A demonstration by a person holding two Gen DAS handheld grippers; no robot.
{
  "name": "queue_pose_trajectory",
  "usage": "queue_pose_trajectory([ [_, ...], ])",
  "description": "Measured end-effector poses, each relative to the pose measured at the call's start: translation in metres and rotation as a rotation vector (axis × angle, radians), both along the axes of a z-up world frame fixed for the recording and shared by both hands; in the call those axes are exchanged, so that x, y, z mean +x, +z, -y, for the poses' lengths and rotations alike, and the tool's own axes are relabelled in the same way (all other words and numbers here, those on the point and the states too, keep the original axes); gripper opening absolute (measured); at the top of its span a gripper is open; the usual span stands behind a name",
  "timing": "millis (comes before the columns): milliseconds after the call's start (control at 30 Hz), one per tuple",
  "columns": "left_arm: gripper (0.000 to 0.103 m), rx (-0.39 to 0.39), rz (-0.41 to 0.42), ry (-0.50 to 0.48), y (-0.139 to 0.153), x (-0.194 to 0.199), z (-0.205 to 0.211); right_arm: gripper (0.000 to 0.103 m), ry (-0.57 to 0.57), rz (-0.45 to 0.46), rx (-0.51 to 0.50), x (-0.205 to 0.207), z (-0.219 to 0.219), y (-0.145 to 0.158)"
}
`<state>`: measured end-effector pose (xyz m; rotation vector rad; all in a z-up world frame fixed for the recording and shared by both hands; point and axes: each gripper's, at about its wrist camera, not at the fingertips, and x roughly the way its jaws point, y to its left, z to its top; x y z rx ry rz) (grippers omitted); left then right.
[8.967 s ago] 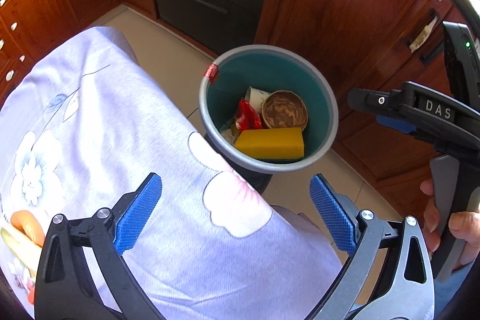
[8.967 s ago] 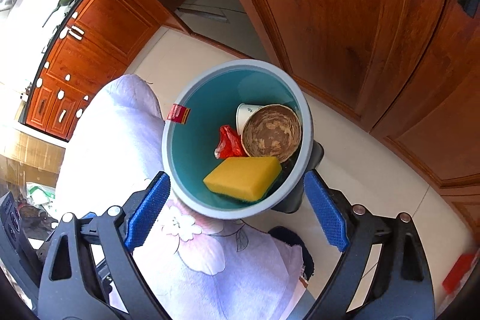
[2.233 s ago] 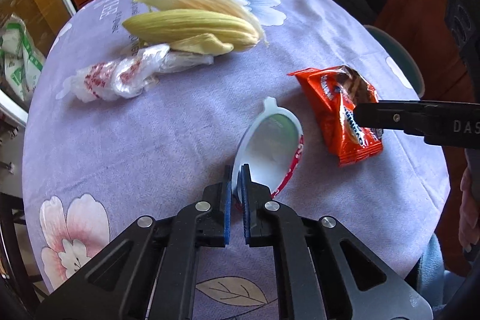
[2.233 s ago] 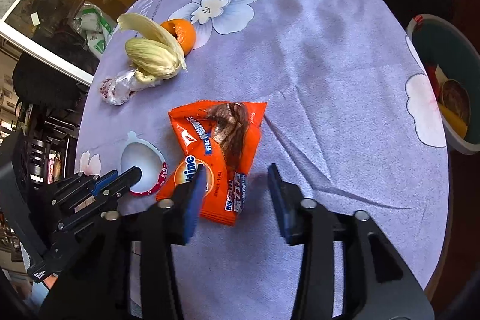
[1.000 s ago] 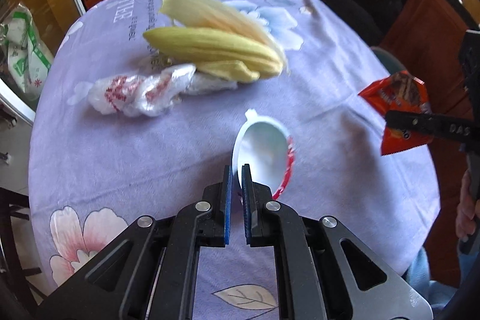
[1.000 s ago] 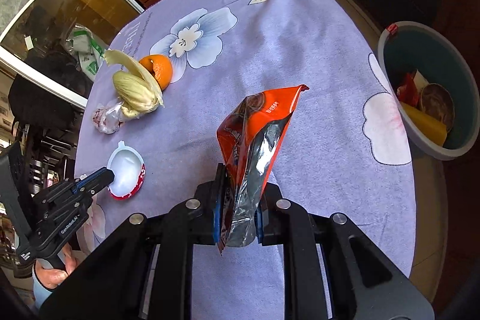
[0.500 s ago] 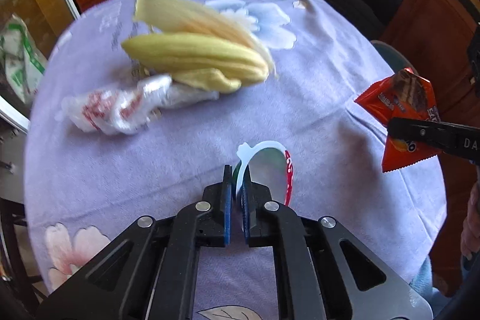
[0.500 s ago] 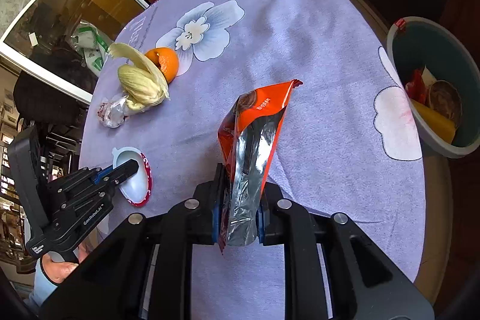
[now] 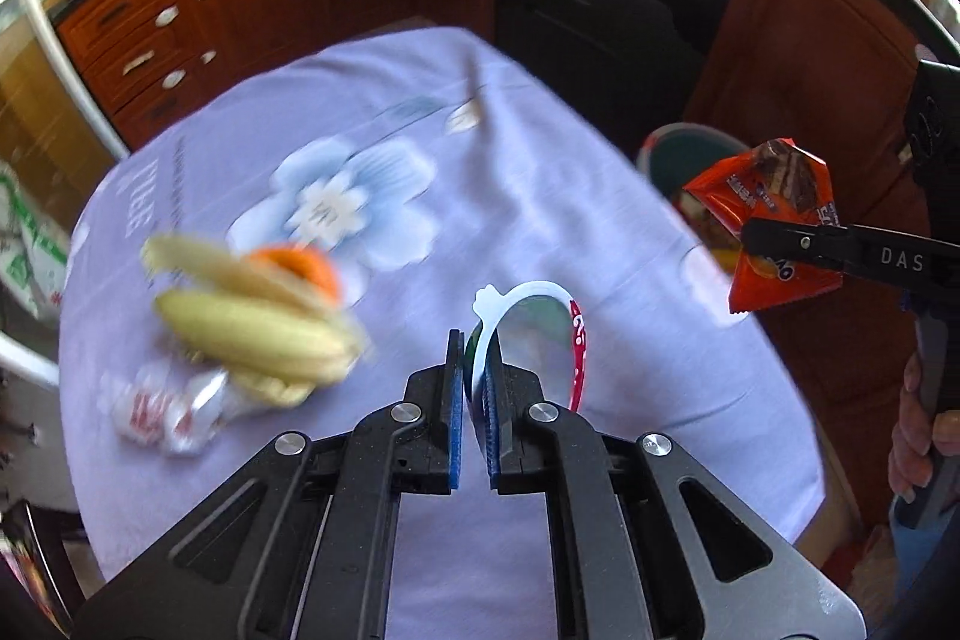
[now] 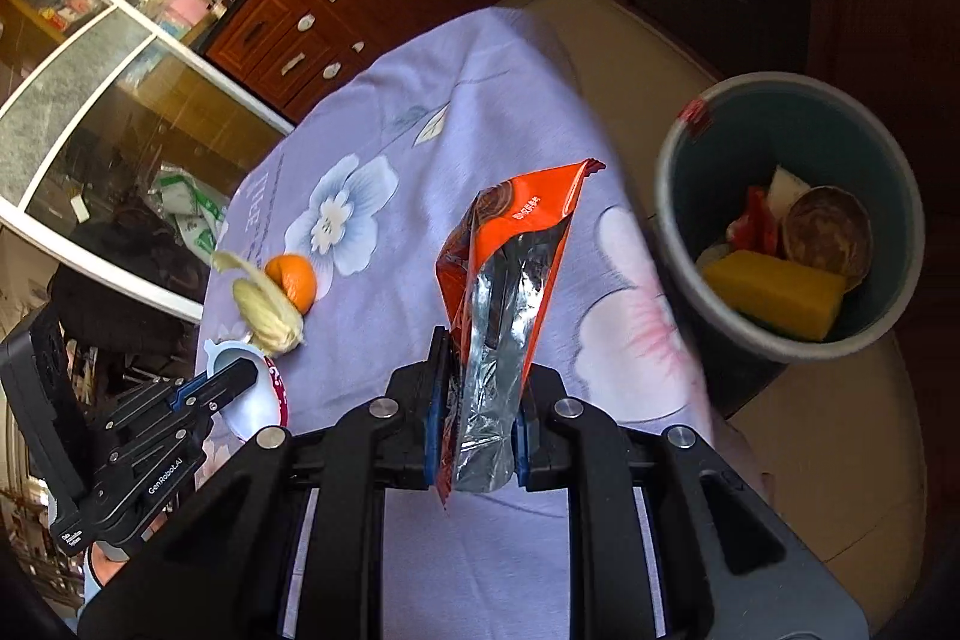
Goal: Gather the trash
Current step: 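Carry the yogurt cup and Ovaltine packet over the teal bin with both tools, then open the left tool over the bin while the right tool releases the packet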
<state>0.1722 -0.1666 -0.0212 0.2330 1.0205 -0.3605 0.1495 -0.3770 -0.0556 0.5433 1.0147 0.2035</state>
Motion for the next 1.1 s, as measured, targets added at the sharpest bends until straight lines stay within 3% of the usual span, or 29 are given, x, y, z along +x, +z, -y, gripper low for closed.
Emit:
queue_pose_trajectory([
  [200, 0.006, -0.016, -0.016, -0.120, 0.000, 0.030, 0.088, 0.016, -0.164, 0.026, -0.014, -0.004, 0.087, 0.008],
  [333, 0.007, -0.015, -0.031, -0.183, -0.008, 0.043, 0.137, 0.017, -0.233, -0.005, -0.029, -0.002, 0.130, -0.002],
  [667, 0.009, 0.003, -0.119, -0.253, -0.050, 0.072, 0.212, 0.020, -0.292, -0.073, 0.005, 0.009, 0.170, -0.036],
  [700, 0.017, -0.002, -0.135, -0.252, -0.053, 0.076, 0.215, 0.020, -0.293, -0.080, 0.012, 0.011, 0.171, -0.040],
  [733, 0.035, -0.007, -0.143, -0.250, -0.056, 0.078, 0.217, 0.021, -0.295, -0.086, 0.016, 0.012, 0.173, -0.043],
  [833, 0.068, -0.001, -0.121, -0.239, -0.059, 0.082, 0.221, 0.021, -0.293, -0.093, 0.021, 0.019, 0.175, -0.049],
  [1100, 0.089, 0.014, -0.127, -0.226, -0.070, 0.079, 0.209, 0.023, -0.281, -0.114, 0.026, 0.031, 0.170, -0.059],
])
